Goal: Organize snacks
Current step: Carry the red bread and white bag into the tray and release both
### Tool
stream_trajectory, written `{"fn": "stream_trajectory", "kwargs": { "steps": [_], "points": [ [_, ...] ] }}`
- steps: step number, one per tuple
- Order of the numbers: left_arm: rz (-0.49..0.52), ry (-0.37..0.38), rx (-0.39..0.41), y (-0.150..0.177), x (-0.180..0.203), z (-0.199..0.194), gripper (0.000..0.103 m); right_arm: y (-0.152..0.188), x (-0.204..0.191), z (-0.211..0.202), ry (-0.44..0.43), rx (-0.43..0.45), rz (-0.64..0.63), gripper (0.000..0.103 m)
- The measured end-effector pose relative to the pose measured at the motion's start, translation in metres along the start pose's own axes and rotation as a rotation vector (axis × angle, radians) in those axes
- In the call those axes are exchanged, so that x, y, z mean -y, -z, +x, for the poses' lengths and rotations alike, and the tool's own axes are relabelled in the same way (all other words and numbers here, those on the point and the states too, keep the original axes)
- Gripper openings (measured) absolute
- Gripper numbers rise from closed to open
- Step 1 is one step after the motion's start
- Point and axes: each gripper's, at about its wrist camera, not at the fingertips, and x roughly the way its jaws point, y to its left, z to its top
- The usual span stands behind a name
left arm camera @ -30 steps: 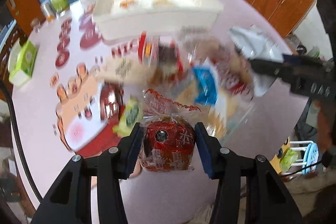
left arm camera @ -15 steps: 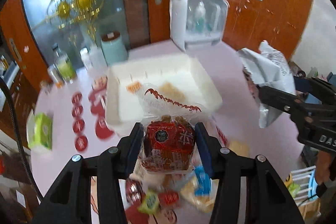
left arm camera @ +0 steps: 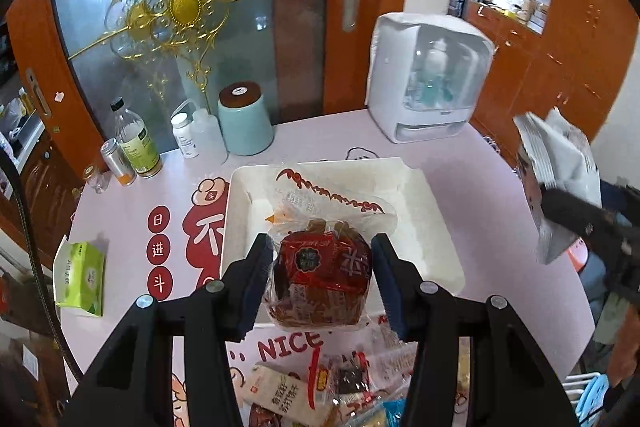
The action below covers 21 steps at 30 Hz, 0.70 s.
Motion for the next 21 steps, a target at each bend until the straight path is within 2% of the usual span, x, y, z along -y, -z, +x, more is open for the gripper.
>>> {"fn": "stream_trajectory", "kwargs": {
  "steps": [6, 10, 12, 13, 14, 15, 19, 21],
  "points": [
    [-0.013, -0.04, -0.05, -0.001, -0.01, 0.036, 0.049, -0.002, -0.004, 0.044, -0.03, -0.063, -0.002, 0.069],
    [-0.012, -0.056, -0.1, 0.004, -0.015, 0.062, 0.052, -0.001, -0.01, 0.08, -0.019, -0.115, -0.016, 0.069],
    [-0.008, -0.066, -0.127, 0.007, -0.017, 0.076, 0.059, 0.001, -0.011, 0.098, -0.028, -0.148, -0.012, 0.07],
    [-0.009, -0.071, -0.136, 0.008, -0.018, 0.081, 0.072, 0.002, -0.013, 0.109, -0.031, -0.168, -0.012, 0.07],
    [-0.012, -0.073, -0.145, 0.009, -0.019, 0.085, 0.092, 0.003, -0.014, 0.116, -0.033, -0.181, -0.013, 0.071],
    [-0.016, -0.066, -0.154, 0.009, -0.02, 0.088, 0.098, 0.004, -0.014, 0.125, -0.034, -0.197, -0.012, 0.072],
    [-0.061, -0.026, -0.181, 0.011, -0.029, 0.094, 0.1, 0.01, -0.01, 0.159, -0.056, -0.29, 0.038, 0.077],
    [-0.067, -0.03, -0.176, 0.012, -0.032, 0.093, 0.102, 0.012, -0.007, 0.164, -0.051, -0.279, 0.051, 0.087]
  ]
}}
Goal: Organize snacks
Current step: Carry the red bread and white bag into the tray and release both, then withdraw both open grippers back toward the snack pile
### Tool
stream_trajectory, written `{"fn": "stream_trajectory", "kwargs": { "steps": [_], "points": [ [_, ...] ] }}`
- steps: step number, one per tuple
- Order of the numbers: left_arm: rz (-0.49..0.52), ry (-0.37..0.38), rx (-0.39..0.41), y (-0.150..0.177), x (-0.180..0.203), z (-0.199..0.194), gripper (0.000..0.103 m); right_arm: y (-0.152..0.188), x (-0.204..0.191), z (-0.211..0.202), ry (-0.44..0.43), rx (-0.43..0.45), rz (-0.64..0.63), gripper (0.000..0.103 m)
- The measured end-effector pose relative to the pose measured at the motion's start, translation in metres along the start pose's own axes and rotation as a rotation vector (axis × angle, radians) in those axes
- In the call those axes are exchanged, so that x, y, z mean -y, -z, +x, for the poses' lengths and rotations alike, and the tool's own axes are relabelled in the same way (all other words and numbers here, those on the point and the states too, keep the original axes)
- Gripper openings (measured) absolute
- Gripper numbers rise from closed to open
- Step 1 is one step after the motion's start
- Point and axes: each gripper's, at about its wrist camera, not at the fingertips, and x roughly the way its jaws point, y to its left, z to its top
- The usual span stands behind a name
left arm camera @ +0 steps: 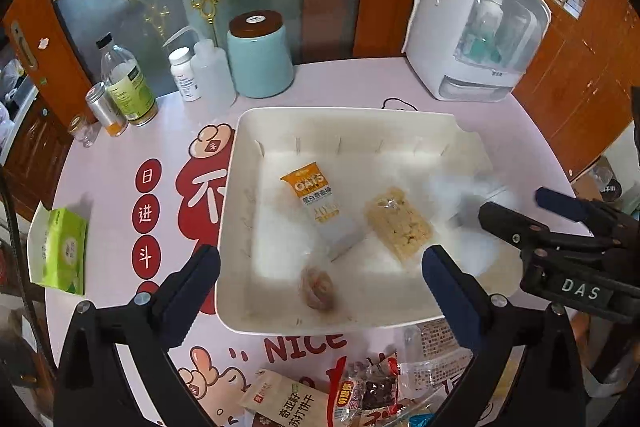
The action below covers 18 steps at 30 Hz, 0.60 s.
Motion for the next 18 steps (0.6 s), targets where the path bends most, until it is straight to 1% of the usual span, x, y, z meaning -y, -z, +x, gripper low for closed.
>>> {"fn": "stream_trajectory", "kwargs": {
  "steps": [1, 2, 5, 12, 18],
  "points": [
    [0.002, -0.002, 0.004, 0.001, -0.001, -0.001, 0.102, 0.0, 0.001, 0.0, 0.006, 0.015, -0.001, 0.096],
    [0.004, -0.004, 0.007, 0.002, -0.002, -0.003, 0.102, 0.001, 0.001, -0.001, 0.009, 0.031, -0.005, 0.101],
    [0.01, -0.012, 0.016, 0.005, -0.001, -0.009, 0.102, -0.001, 0.002, -0.005, 0.0, 0.052, -0.008, 0.102],
    [0.014, -0.005, 0.039, 0.01, 0.003, -0.03, 0.102, 0.001, 0.001, -0.016, -0.029, 0.063, -0.004, 0.102],
    [0.019, -0.004, 0.055, 0.016, 0.005, -0.05, 0.102, 0.007, -0.004, -0.035, -0.045, 0.078, -0.001, 0.102]
  ]
}}
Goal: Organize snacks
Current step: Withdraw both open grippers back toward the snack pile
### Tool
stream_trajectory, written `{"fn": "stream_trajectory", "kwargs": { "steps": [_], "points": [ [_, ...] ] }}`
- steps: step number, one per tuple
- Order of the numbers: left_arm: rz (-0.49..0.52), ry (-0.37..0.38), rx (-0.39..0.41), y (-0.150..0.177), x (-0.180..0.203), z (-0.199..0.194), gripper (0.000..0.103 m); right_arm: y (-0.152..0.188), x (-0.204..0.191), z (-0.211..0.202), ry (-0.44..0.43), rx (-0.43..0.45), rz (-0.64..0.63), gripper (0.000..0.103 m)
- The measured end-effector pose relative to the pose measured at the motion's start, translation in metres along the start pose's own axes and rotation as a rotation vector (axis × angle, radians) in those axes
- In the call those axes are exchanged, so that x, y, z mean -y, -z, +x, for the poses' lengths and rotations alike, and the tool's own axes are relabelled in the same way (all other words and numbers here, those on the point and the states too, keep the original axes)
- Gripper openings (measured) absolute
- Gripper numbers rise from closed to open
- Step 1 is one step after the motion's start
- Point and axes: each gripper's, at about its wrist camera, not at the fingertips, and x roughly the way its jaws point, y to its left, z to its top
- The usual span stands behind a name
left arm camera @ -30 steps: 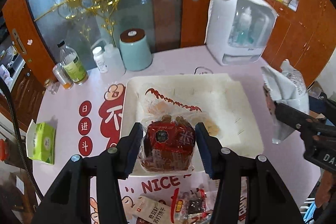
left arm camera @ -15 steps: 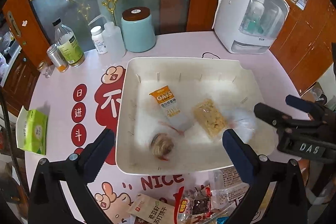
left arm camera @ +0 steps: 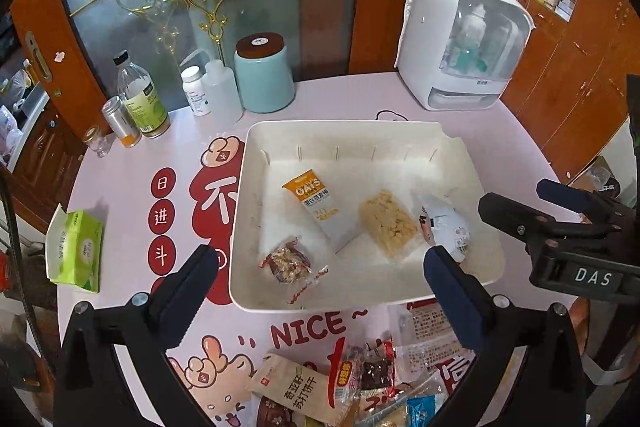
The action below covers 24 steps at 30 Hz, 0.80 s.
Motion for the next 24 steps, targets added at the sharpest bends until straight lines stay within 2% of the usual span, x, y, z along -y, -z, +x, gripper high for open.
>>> {"fn": "stream_trajectory", "kwargs": {
  "steps": [11, 24],
  "points": [
    [0.041, -0.013, 0.057, 0.022, 0.003, -0.057, 0.102, 0.017, -0.02, -0.048, -0.014, 0.041, -0.031, 0.102],
    [0.072, -0.013, 0.113, 0.078, 0.003, -0.118, 0.102, 0.074, -0.043, -0.101, -0.039, 0.065, -0.065, 0.102]
  ]
}}
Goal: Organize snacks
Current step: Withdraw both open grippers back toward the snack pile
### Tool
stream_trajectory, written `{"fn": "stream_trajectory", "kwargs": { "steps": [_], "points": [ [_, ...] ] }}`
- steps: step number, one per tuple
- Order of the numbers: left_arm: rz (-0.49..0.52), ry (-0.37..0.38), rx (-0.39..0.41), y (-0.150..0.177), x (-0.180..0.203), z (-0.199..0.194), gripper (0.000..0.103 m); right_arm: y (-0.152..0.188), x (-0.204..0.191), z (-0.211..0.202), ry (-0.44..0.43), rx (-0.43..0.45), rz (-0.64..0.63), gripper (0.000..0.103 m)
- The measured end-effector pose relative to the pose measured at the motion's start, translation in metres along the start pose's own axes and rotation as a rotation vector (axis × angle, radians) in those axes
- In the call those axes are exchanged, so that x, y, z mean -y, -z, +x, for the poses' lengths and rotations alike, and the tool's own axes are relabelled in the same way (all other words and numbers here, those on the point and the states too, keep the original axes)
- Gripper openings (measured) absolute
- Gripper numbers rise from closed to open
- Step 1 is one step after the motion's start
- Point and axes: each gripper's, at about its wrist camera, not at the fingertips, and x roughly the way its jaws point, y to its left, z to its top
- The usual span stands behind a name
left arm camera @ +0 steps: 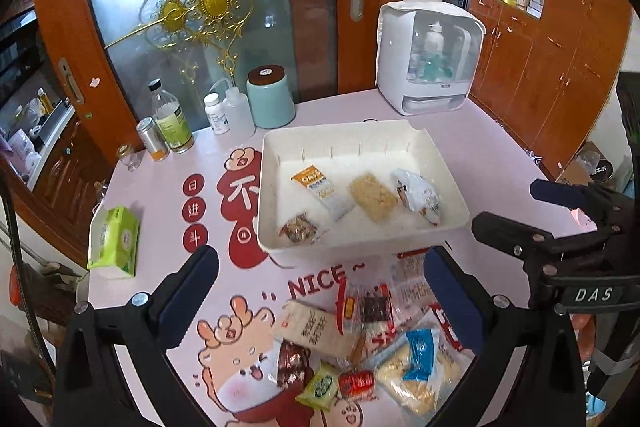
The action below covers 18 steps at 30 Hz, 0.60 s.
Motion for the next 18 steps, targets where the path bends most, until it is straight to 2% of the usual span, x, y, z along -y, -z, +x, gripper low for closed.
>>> {"fn": "stream_trajectory", "kwargs": {
  "steps": [11, 14, 18],
  "points": [
    [-0.076, -0.045, 0.017, 0.057, -0.009, -0.025, 0.102, 0.064, -0.004, -0.019, -0.006, -0.008, -0.022, 0.102],
    [-0.069, -0.073, -0.018, 0.078, -0.01, -0.015, 0.102, 0.081, -0.002, -0.016, -0.018, -0.012, -0.034, 0.102],
    [-0.084, -0.046, -0.104, 0.112, -0.014, 0.009, 0.102, 0.106, -0.003, 0.0, -0.005, -0.058, -0.056, 0.102]
  ]
}}
